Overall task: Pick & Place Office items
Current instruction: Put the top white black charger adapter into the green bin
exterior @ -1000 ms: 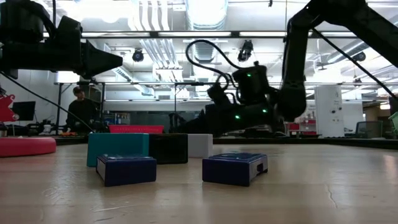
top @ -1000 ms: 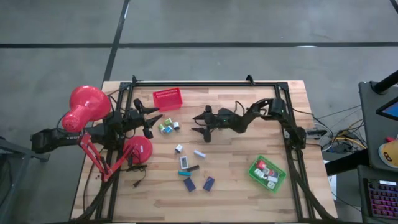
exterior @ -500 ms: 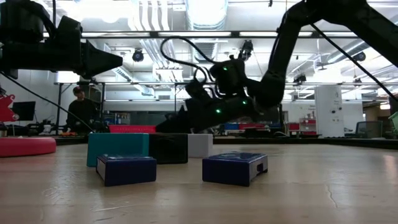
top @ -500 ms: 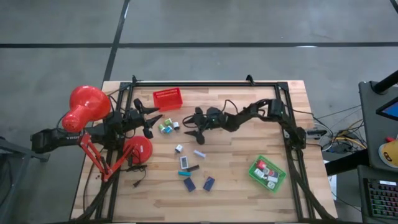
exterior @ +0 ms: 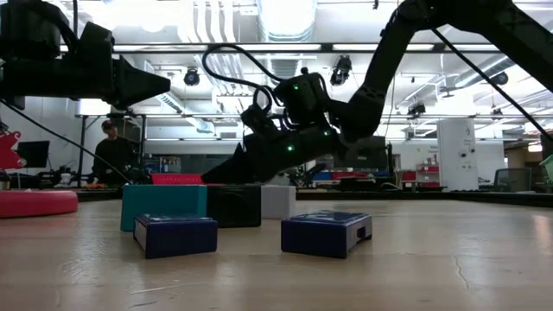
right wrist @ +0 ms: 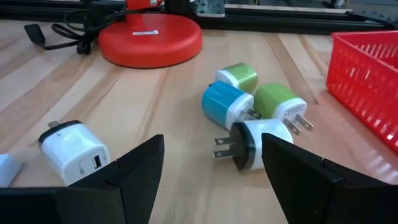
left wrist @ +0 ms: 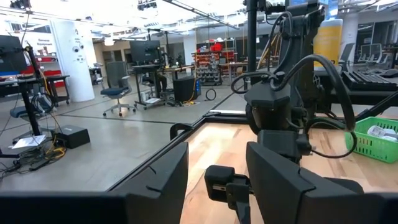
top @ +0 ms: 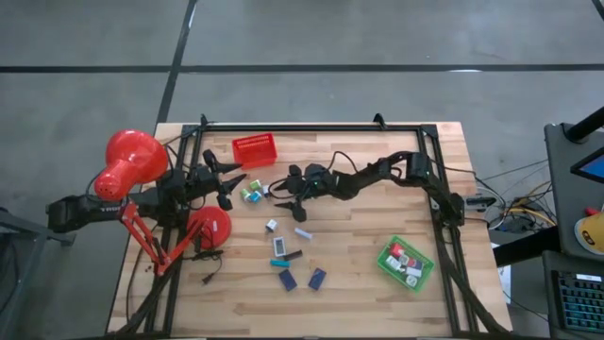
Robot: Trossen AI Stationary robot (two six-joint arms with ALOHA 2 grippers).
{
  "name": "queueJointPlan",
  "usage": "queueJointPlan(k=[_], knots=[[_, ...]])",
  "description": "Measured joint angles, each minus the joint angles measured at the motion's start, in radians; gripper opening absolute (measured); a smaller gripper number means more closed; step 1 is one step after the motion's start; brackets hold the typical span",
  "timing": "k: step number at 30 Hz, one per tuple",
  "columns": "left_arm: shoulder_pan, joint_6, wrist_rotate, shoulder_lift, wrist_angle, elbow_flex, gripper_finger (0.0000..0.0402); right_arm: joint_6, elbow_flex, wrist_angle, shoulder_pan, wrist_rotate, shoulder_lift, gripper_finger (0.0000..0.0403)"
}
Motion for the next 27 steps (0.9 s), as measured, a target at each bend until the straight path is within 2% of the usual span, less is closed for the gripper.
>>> queueJointPlan(k=[10, 15, 20, 23, 27], knots=[[0.001, 0.000, 0.000, 0.000, 0.000, 0.000, 0.0168, 0.007, -0.017, -0.001, 0.000, 0.007, 0.000, 0.0260], [0.000, 0.000, 0.000, 0.000, 0.000, 0.000, 0.0168, 0.044, -0.084, 0.009, -0.029, 0.007, -0.002, 0.0260], [0.000, 0.000, 0.000, 0.000, 0.000, 0.000, 0.0168, 0.084, -0.208, 0.249, -0.071, -0.068, -0.002, 0.0260], [0.000, 0.000, 0.000, 0.000, 0.000, 0.000, 0.0168, 0.078, -0.288, 0.420, -0.078, -0.063, -0.002, 0.0260], [0.000, 0.000, 0.000, 0.000, 0.000, 0.000, 0.0168, 0.052, -0.366, 0.531, -0.090, -0.041, -0.002, 0.0261]])
